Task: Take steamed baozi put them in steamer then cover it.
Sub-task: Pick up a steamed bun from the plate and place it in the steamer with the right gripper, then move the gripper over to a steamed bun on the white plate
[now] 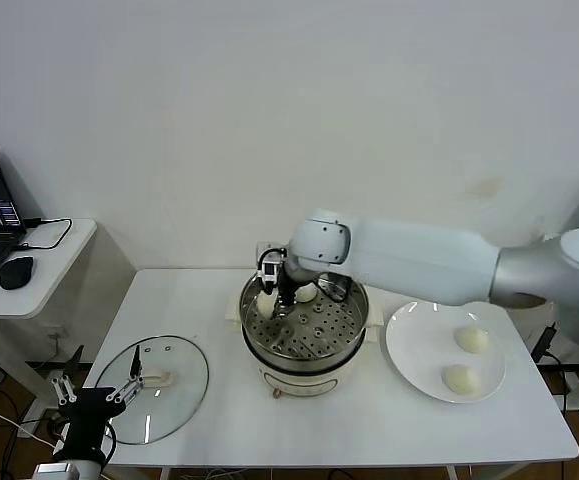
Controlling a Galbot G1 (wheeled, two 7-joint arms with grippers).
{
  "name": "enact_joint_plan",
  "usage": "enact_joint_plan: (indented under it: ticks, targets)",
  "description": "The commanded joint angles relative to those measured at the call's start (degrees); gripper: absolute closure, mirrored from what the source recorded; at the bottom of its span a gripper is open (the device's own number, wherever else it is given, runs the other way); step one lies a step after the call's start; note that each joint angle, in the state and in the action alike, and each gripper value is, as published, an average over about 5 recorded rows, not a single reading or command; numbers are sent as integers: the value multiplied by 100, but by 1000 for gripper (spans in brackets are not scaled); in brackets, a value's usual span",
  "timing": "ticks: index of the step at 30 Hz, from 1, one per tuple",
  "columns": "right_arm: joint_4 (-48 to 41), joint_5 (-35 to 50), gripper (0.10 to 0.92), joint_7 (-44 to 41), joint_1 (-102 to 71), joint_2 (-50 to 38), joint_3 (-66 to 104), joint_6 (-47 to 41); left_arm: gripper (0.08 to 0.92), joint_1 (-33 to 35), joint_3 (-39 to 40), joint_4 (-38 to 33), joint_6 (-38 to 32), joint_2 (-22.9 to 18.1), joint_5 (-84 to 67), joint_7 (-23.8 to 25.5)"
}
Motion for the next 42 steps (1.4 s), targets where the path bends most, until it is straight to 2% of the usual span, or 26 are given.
enact_joint_plan:
  ticks: [1, 5, 11, 15, 22, 29, 36, 42]
  targets:
    - [-252, -86, 397, 76, -231, 262, -20, -88, 177, 5, 4, -6, -2, 0, 0, 0]
    - [-228, -88, 363, 48, -245, 235, -13, -86, 177, 0, 14, -21, -3, -6, -1, -1]
    - [-108, -102, 222, -75, -127, 71, 65, -83, 177, -10, 34, -47, 0, -8, 2, -1]
    - [165, -155, 204, -415, 354, -345, 108, -79, 177, -25, 34, -56, 5, 1, -2, 0]
    - [1005, -546, 202, -1718, 1671, -1763, -167, 312, 177, -76, 97, -74, 19, 36, -8, 5]
    - [1788, -1541, 203, -2837, 2223, -3538, -637, 1718, 177, -75, 179, -73, 14, 62, -13, 4]
    - [2271, -2472, 203, -2974, 1702, -5090, -721, 2256, 177, -9, 177, -51, -5, 108, -15, 5]
    - [2449, -3203, 202, -2659, 949, -5811, -666, 2449, 177, -16, 206, -33, -1, 104, 19, 3]
